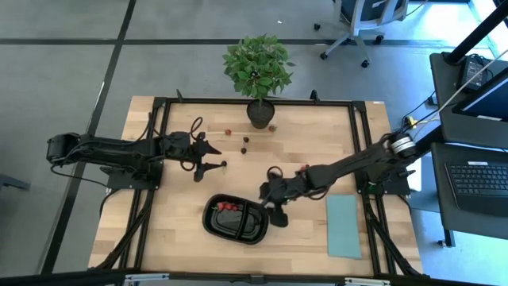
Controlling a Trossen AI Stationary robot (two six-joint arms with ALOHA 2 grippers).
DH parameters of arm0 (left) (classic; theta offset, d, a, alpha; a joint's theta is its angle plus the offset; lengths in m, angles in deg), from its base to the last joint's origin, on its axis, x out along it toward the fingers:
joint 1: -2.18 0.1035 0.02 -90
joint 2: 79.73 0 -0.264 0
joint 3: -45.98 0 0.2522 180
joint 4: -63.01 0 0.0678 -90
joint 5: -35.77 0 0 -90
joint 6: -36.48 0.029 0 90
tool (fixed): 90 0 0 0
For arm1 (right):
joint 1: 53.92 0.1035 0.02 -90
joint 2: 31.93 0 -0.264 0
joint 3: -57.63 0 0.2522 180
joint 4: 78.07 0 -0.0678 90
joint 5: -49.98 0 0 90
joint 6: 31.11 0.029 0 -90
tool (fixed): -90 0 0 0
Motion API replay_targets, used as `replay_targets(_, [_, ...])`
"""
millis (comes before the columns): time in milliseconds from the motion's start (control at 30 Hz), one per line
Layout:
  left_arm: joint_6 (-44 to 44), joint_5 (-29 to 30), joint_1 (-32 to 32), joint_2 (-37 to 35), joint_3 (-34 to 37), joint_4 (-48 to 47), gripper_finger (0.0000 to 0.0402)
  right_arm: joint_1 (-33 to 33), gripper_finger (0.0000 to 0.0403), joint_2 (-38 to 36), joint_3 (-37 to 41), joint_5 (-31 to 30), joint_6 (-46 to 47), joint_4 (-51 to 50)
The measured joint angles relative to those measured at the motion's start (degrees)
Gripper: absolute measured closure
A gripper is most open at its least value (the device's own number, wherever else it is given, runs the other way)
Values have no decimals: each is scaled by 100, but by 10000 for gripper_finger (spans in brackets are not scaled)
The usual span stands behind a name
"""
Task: Pick and placing Produce into tupperware
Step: Put the bottom red cherry into the black container with the other red fruits
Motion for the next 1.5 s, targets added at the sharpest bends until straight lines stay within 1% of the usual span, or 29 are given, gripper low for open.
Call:
replay_targets(67, [-20, 1, 0, 0, 0, -30, 166, 0, 160, -247, 20, -423, 97, -432])
replay_targets(167, [-35, 0, 0, 1, 0, -69, 166, -3, 160, -608, 172, -970, 203, -786])
replay_targets(267, [-35, 0, 0, 2, 0, -70, 166, -4, 160, -1044, 560, -1228, 453, -865])
replay_targets(367, [-35, 2, 0, 2, 0, -69, 166, -2, 160, -1524, 1084, -1399, 703, -751])
replay_targets(467, [-24, 2, 0, 2, 0, -65, 166, -4, 160, -1891, 1640, -1799, 731, -667])
replay_targets(533, [-3, 2, 0, 2, 0, -65, 166, -20, 160, -2012, 2032, -2143, 819, -463])
replay_targets(600, [4, 0, 0, 2, 0, -65, 166, -73, 160, -2060, 2378, -2357, 928, -145])
replay_targets(733, [7, 1, 0, 2, 0, -65, 166, -201, 160, -2013, 2966, -2387, 909, 617])
replay_targets(833, [7, 2, 0, 2, 0, -63, 166, -214, 159, -2007, 3256, -2390, 856, 1082])
replay_targets(967, [9, 2, 0, 2, 0, -65, 166, -212, 159, -2012, 3485, -2385, 818, 1302])
replay_targets(1100, [11, 2, 0, 2, 0, -63, 166, -212, 159, -1854, 3610, -2392, 896, 1478])
replay_targets(1267, [11, 1, 0, 2, 0, -78, 166, -211, 159, -1404, 3615, -2385, 868, 1914])
replay_targets(1367, [11, 1, 0, 2, 0, -81, 166, -208, 159, -1185, 3615, -2376, 915, 1957])
replay_targets(1500, [11, 2, 0, 2, 0, -85, 166, -208, 159, -902, 3615, -2129, 1191, 2022])
